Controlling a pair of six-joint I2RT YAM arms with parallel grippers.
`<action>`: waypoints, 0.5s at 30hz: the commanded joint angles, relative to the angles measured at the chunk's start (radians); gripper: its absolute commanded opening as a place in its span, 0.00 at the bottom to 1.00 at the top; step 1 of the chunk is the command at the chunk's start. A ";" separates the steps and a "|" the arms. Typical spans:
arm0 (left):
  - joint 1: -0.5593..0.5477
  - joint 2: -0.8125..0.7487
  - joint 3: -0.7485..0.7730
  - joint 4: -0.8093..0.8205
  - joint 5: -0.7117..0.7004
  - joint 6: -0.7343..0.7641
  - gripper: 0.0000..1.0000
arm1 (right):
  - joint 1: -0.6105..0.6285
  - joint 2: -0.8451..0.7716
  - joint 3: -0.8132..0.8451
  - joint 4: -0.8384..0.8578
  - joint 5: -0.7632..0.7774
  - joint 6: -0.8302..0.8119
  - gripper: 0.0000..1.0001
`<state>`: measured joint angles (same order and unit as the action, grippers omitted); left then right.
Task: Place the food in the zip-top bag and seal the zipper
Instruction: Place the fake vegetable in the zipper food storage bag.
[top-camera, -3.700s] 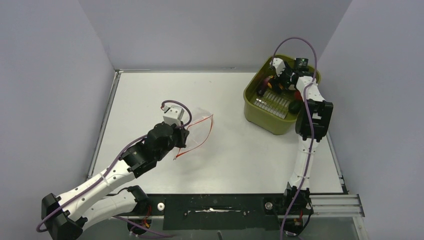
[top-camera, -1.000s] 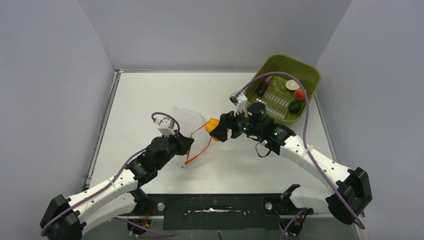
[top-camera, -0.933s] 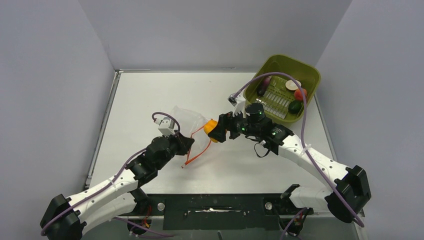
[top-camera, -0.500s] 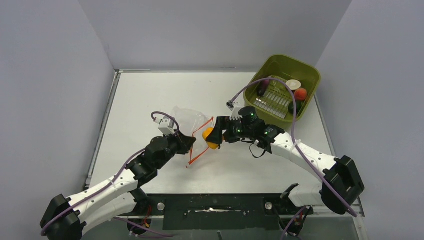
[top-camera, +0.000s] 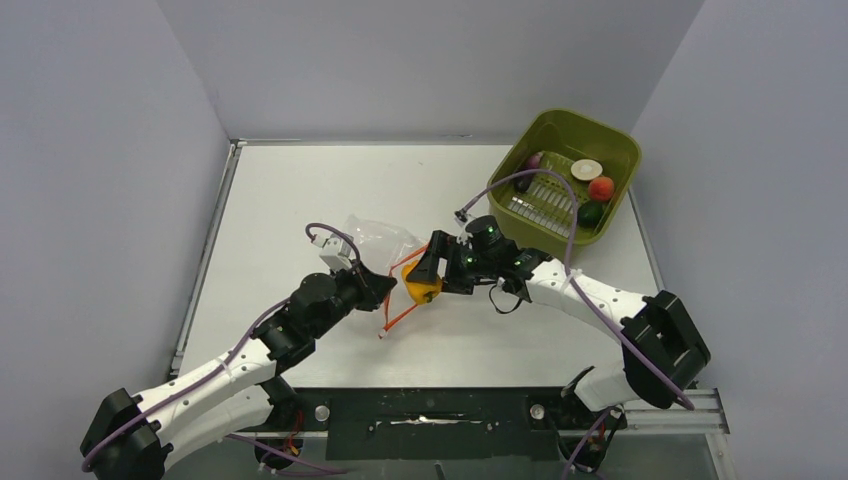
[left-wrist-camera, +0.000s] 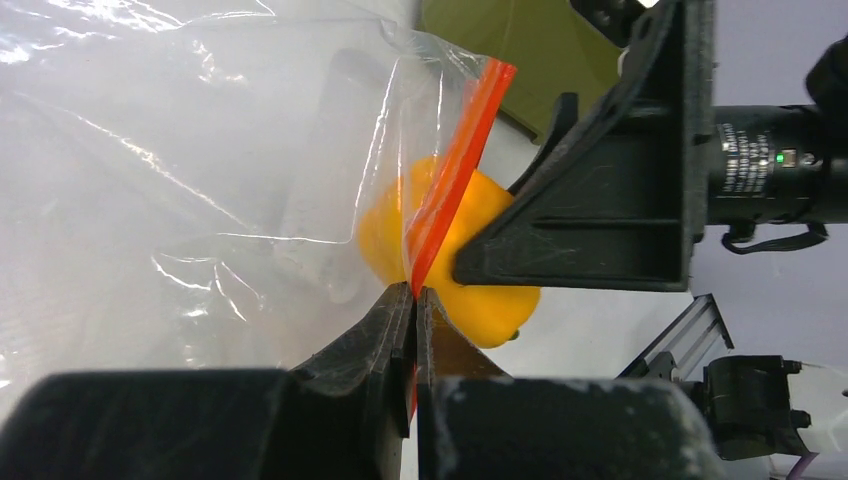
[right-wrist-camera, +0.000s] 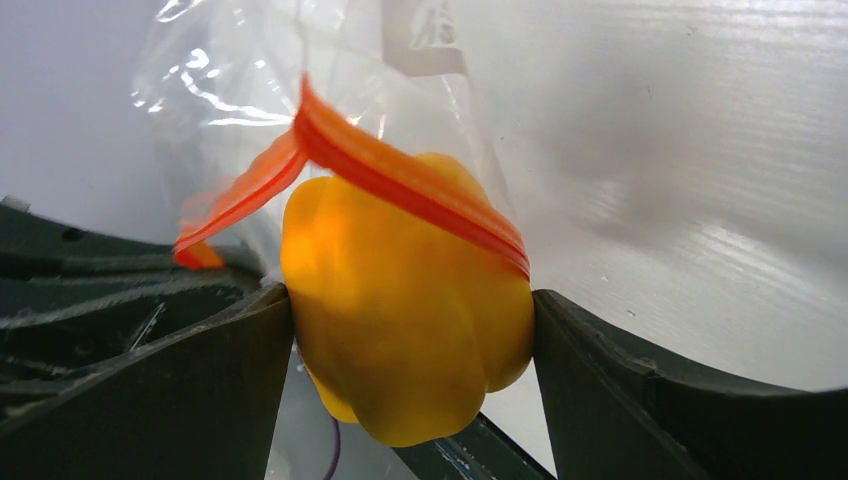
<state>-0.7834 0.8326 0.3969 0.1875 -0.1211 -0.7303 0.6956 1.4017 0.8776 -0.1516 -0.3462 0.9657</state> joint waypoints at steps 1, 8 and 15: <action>0.005 -0.019 0.025 0.097 0.032 -0.037 0.00 | 0.007 0.023 0.031 0.019 0.020 0.136 0.64; 0.004 0.004 0.019 0.128 0.058 -0.103 0.00 | 0.005 0.000 0.012 0.036 0.027 0.199 0.77; 0.004 0.019 0.042 0.089 0.029 -0.113 0.00 | -0.002 -0.073 0.000 0.021 0.043 0.172 0.91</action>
<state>-0.7834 0.8532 0.3969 0.2344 -0.0925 -0.8253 0.6952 1.4147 0.8764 -0.1623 -0.3172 1.1355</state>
